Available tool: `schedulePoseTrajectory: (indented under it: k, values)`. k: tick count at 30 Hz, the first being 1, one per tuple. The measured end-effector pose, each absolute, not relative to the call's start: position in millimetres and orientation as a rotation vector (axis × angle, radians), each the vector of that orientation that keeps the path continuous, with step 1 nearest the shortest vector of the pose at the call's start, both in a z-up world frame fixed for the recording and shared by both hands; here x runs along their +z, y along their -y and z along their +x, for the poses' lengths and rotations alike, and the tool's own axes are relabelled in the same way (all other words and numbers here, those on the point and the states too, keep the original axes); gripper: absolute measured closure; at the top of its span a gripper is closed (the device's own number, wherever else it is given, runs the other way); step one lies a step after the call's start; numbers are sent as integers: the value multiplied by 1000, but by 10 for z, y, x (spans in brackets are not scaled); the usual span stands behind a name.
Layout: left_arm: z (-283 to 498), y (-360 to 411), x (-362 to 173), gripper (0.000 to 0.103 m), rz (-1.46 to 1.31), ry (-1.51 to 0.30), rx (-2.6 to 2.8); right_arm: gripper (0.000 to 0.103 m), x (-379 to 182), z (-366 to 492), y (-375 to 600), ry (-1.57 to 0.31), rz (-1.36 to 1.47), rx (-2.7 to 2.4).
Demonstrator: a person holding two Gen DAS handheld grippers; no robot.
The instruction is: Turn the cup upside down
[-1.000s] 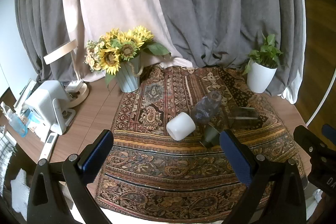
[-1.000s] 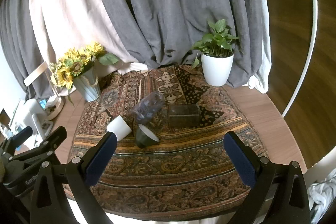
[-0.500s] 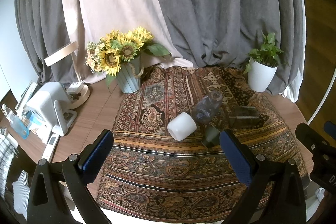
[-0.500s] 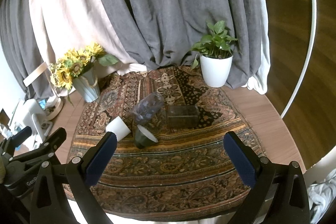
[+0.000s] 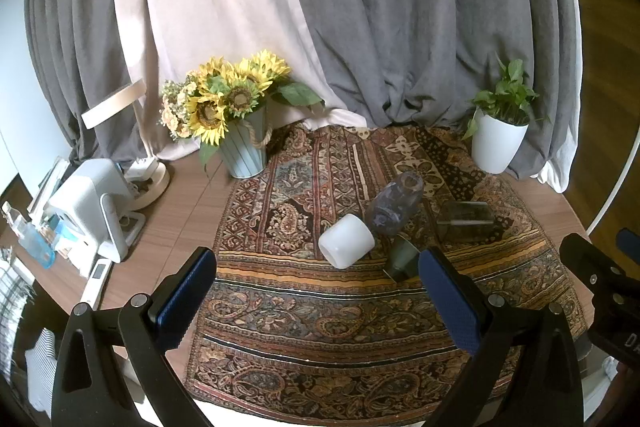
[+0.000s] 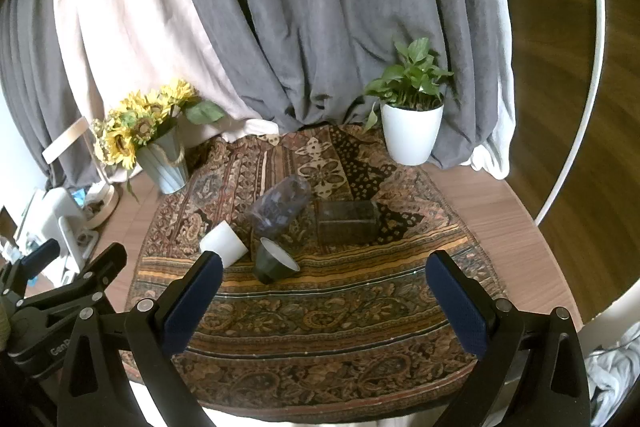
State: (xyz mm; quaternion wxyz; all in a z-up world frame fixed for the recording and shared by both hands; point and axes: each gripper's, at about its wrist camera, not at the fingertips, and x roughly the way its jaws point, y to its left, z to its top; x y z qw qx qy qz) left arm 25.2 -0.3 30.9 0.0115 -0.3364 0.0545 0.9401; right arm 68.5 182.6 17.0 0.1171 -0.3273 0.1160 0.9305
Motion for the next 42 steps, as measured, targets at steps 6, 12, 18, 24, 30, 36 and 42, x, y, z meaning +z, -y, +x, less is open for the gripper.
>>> schedulePoseTrajectory:
  k: [6,12,18,24,30,36,42]
  values:
    - [191,30,284,0,-1051,-170,2927,1,155,604,-1795,-331,-969,2722]
    - [93,90,255,0,-1052,-175,2918,1,131,511,-1752,-329,-978,2716]
    - [-143,204,145,0,-1093,-210,2914,1,13,224,-1674,-334,-1027,2695]
    - [-527,387,26,0,-1138,-191,2883,1,-96,-217,-1575,-346,-1089,2688]
    - [-973,541,-122,0,-1181,-198,2840,1,-212,-820,-1524,-399,-1184,2655]
    - [-1398,634,-289,0,-1210,-246,2834,1,-444,-1347,-1471,-428,-1265,2606]
    - [-1814,731,-541,0,-1260,-242,2817,1,-793,-1841,-1462,-497,-1366,2557]
